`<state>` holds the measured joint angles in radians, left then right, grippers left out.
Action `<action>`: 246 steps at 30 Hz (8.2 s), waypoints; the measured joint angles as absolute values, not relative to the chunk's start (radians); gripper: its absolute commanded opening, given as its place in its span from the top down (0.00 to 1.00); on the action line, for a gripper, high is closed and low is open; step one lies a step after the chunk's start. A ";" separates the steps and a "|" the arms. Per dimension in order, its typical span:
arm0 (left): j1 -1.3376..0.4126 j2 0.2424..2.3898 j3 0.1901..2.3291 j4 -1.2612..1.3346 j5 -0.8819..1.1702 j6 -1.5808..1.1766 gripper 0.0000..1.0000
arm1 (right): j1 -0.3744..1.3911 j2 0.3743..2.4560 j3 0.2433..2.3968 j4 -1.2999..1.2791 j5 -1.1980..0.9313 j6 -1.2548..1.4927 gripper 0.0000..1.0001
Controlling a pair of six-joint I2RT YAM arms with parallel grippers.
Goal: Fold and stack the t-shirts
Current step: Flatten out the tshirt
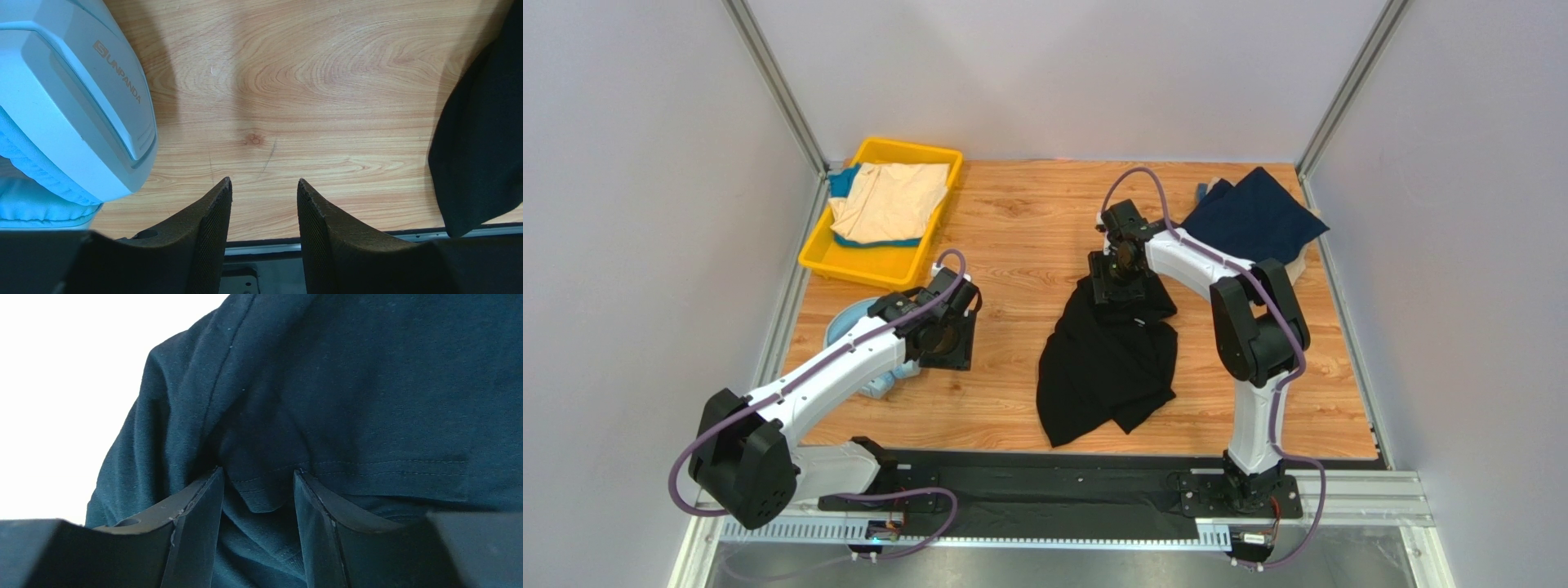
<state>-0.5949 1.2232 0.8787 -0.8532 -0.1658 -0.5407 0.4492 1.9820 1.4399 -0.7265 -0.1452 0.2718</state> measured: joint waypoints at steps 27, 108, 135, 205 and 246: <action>-0.595 1.222 0.879 -0.846 -0.152 -0.541 0.47 | 0.454 1.804 1.440 -0.733 -0.005 0.257 1.00; -1.066 1.782 1.106 -0.537 -0.010 -0.524 1.00 | 0.416 1.412 1.679 -0.887 0.263 0.204 1.00; -0.771 1.447 0.948 -0.645 -0.164 -0.559 0.81 | 0.378 1.333 1.690 -0.929 0.332 0.184 1.00; -1.247 2.037 1.474 -0.682 -0.131 -0.385 0.64 | 0.298 1.341 1.587 -0.892 0.233 0.201 1.00; -0.805 1.097 1.236 -0.788 -0.299 -0.360 1.00 | 0.283 1.300 1.559 -0.890 0.316 0.212 1.00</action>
